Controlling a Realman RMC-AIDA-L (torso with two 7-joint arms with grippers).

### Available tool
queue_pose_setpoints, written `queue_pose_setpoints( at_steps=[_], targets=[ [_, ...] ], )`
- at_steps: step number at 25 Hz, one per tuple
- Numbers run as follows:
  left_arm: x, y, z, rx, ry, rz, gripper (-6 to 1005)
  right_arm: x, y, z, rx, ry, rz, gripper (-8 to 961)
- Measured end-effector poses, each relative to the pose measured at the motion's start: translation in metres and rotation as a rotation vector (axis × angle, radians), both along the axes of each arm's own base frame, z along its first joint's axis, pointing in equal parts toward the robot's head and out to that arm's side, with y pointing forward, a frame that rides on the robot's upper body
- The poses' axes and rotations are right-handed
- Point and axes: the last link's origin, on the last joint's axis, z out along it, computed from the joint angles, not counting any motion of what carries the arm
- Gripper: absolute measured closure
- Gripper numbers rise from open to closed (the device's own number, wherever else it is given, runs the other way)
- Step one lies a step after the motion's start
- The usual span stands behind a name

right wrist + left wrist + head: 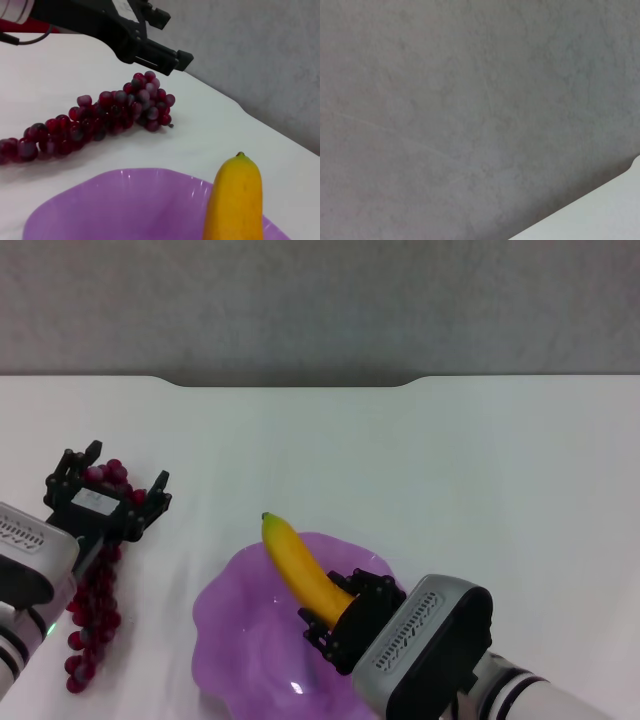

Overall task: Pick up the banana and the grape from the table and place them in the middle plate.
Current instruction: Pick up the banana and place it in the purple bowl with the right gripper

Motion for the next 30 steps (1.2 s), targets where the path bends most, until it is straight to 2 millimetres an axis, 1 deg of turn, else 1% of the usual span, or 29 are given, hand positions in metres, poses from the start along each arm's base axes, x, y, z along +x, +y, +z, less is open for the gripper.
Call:
queue_pose_setpoints(
  at_steps=[4, 9, 12, 19, 23, 27, 30],
  targets=[
    [0.0, 0.0, 0.0, 0.0, 0.0, 0.0, 122, -0.001, 0.002, 0.001, 0.005, 0.002, 0.0, 414],
    [-0.001, 0.0, 0.0, 0.0, -0.001, 0.004, 122, -0.002, 0.011, 0.002, 0.005, 0.015, -0.036, 412],
    [-0.002, 0.0, 0.001, 0.002, -0.001, 0.005, 122, 0.002, 0.02, 0.002, -0.027, 0.018, -0.08, 411],
    [-0.001, 0.001, 0.001, 0.003, -0.001, 0.002, 121, 0.006, 0.029, 0.0, -0.089, 0.012, -0.12, 408],
    [-0.001, 0.001, 0.001, 0.004, 0.0, 0.003, 121, 0.004, 0.029, -0.001, -0.096, -0.008, -0.09, 407],
    [-0.003, -0.001, 0.002, 0.005, 0.001, 0.007, 121, -0.005, 0.025, -0.004, -0.095, -0.056, 0.003, 375],
    [-0.003, 0.0, 0.002, 0.005, 0.002, 0.008, 121, -0.007, 0.024, -0.004, -0.09, -0.063, 0.023, 348]
  ],
)
